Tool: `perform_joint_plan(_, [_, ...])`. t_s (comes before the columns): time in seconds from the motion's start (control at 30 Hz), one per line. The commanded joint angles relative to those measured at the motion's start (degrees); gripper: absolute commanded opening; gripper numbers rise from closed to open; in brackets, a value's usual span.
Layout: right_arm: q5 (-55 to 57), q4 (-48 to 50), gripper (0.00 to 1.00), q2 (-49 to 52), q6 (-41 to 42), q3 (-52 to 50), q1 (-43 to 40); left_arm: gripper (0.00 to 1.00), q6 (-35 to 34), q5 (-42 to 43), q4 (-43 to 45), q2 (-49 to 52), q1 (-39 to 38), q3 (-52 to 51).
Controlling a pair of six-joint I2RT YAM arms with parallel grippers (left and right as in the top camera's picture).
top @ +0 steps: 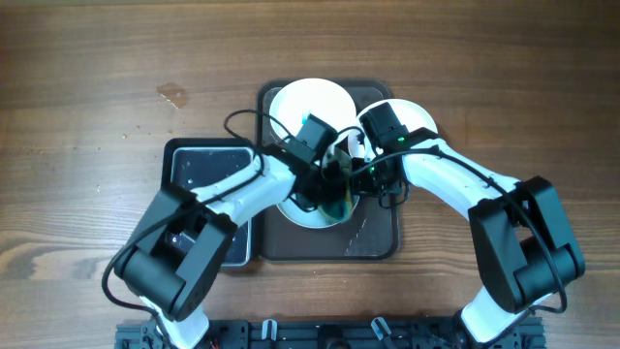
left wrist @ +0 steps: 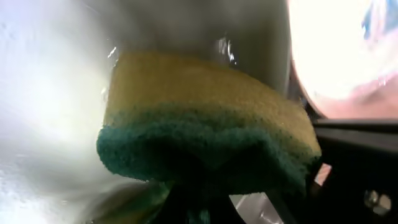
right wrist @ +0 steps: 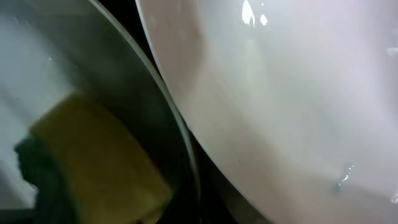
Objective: Clean dirty plates on tray and stack at the side
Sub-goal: 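Scrub the lower plate with the sponge in the left gripper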
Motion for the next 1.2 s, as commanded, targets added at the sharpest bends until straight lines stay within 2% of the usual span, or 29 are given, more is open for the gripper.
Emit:
perform_joint_plan(0.0, [-2.6,0.6,0.04,0.9,-0.2,0.2,1.6,0.04,-0.6,5.7,-0.5,1.8,-1.1,-1.0])
perform_joint_plan(0.3, [-2.6,0.1,0.04,0.9,-0.2,0.2,1.6,0.04,-0.8,-14.7,-14.1,0.1,2.8,-0.8])
perform_joint_plan(0.4, [-2.6,-0.1,0.04,0.9,-0.3,0.2,1.6,0.04,-0.8,-27.3,-20.7,-4.2,4.8,-0.2])
perform_joint_plan(0.6, [-2.6,-0.1,0.04,0.9,-0.3,0.2,1.6,0.04,-0.2,-39.8,-24.9,-9.0,7.1,-0.2])
perform_joint_plan(0.67, [-2.6,-0.1,0.04,0.9,-0.3,0.2,1.6,0.04,-0.1,-38.8,-23.2,-9.1,7.7,-0.2])
perform_joint_plan(0.93, [-2.6,-0.1,0.04,0.9,-0.3,0.2,1.6,0.04,1.1,-7.5,-7.9,-7.4,4.8,-0.4])
perform_joint_plan(1.17, [-2.6,-0.1,0.04,0.9,-0.3,0.2,1.6,0.04,1.2,-4.0,-6.6,-1.2,1.9,-0.4])
